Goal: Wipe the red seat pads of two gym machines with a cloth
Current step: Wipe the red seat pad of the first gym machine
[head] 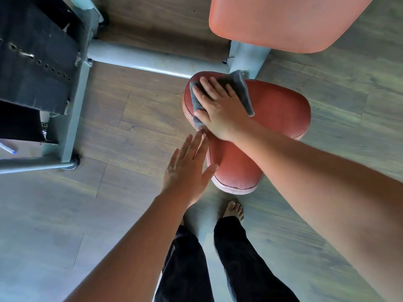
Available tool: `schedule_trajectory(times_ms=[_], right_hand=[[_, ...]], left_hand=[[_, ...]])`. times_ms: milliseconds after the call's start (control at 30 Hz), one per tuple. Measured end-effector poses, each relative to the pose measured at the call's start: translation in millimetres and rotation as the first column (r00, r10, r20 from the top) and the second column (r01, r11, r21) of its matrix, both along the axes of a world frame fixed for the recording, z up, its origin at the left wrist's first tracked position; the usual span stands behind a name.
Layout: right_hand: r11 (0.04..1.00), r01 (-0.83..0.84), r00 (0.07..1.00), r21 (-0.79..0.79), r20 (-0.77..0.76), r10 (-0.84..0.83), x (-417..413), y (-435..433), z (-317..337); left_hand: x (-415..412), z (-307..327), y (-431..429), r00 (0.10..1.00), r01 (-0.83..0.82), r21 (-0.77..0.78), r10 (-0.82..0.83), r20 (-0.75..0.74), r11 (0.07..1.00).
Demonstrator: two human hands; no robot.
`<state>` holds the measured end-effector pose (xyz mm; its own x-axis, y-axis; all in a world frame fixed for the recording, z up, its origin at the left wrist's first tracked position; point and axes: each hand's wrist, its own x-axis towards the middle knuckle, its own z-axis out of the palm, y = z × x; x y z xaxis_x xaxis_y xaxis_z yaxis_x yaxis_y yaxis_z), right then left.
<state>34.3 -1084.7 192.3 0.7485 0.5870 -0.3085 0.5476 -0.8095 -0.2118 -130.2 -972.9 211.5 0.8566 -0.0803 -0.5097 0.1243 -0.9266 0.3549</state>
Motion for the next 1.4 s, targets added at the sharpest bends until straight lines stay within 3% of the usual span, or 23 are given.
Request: schedule_trajectory(times_ms=[100,267,400,500,633,733,833,967,1133,1400], right_hand=[[0.997,-0.081,0.997,0.011,0.016,0.081,-30.1,-31.6,2.4],[0.980,0.199,0.980,0.003,0.027,-0.199,-53.3,-46.4,10.7],[0.976,0.207,0.976,0.072,0.052,-0.211,-122.3,-69.2,20.8],[0.977,0.198,0.978,0.081,0.055,-0.203,-120.9,-88.8,20.8],[0.934,0.350,0.933,0.070,0.064,-0.355,-127.8,-64.1,18.2],[0.958,0.281,0.955,0.062,0.077,-0.285,-162.9,-66.1,19.9],[0.979,0.197,0.977,0.044,0.070,-0.200,-139.4,-81.9,27.8],[0.964,0.266,0.963,-0.006,0.053,-0.266,-123.6,-70.4,25.8],[0.946,0.288,0.951,0.147,0.075,-0.301,-150.9,-73.3,18.4],[0.794,0.482,0.868,0.371,-0.075,-0.492,-132.5,-73.2,34.0]], left_hand=[[-5.7,2.3,2.7,0.999,0.023,0.002,-0.023,-0.025,1.000],[-12.7,5.1,2.5,0.998,0.036,-0.040,-0.037,-0.043,0.999],[-11.8,8.7,1.0,0.999,0.050,-0.057,-0.050,-0.010,0.997],[-12.4,13.5,-0.2,0.997,0.078,-0.044,-0.078,0.002,0.996],[-10.4,15.0,0.1,0.996,0.092,-0.030,-0.092,0.005,0.995],[-11.1,14.5,3.4,0.992,0.128,-0.022,-0.127,0.013,0.992],[-14.7,15.6,9.2,0.984,0.174,-0.007,-0.174,0.027,0.985],[-8.0,14.0,12.8,0.977,0.194,-0.001,-0.194,0.084,0.981],[-2.8,7.6,14.7,0.968,0.229,-0.030,-0.224,0.114,0.973],[6.4,19.5,16.3,0.960,0.255,-0.016,-0.251,0.124,0.967]])
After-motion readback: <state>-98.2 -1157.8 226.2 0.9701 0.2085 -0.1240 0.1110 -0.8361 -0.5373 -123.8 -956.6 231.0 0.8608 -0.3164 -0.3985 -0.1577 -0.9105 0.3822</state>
